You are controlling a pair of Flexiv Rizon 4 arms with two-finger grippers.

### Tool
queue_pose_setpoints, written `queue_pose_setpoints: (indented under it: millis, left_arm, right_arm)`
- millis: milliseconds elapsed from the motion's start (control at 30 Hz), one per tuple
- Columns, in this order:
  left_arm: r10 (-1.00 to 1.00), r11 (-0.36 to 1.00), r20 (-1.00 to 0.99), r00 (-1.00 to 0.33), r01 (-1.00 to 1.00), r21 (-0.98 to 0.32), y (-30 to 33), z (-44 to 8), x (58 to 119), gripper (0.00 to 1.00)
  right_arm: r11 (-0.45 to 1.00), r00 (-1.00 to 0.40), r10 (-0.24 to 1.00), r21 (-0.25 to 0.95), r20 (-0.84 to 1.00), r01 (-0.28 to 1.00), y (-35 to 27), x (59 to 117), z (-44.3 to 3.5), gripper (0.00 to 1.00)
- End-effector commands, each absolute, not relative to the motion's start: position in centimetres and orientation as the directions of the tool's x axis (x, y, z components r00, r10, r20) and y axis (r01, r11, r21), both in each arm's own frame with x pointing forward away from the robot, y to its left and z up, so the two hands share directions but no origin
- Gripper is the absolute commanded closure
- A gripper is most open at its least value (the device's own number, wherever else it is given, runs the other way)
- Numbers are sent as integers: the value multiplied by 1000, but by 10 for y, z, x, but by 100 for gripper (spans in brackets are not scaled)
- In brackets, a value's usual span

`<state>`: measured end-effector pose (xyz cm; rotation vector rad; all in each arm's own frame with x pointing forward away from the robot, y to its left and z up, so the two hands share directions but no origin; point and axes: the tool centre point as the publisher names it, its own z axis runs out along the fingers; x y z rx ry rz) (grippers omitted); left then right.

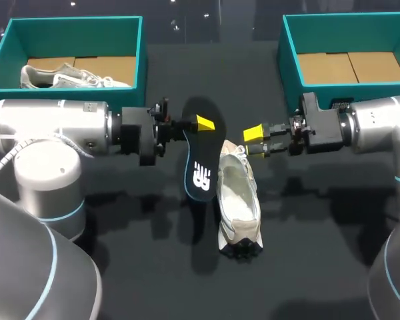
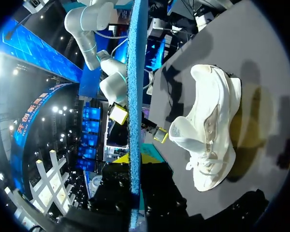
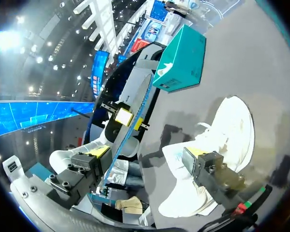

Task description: Take the shoe out of the shoebox, open the shoe tongue, remove and reinsert the insole, then place the shoe into the shoebox

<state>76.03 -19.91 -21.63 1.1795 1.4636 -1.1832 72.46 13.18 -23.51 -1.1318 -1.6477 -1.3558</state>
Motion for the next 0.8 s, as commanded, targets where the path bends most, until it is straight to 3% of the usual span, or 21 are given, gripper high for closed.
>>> queue_pose_setpoints:
  millis: [33, 333, 433, 800]
  left_arm:
    - [198, 70, -967, -160, 986, -149, -188, -206, 762, 100]
    - [198, 70, -967, -160, 986, -149, -188, -206, 762, 100]
    - [204, 69, -964, -169, 985, -158, -189, -207, 754, 100]
    - [220, 67, -852, -474, 879, -472, -193, -189, 712, 100]
  right_arm:
    - [139, -386, 329, 360, 862, 923, 117, 718, -219, 0]
    - [139, -386, 329, 360, 862, 923, 117, 718, -219, 0]
    - [239, -476, 434, 412, 765, 879, 105, 718, -221, 0]
    - [443, -674, 534, 510, 510, 737, 57, 694, -243, 0]
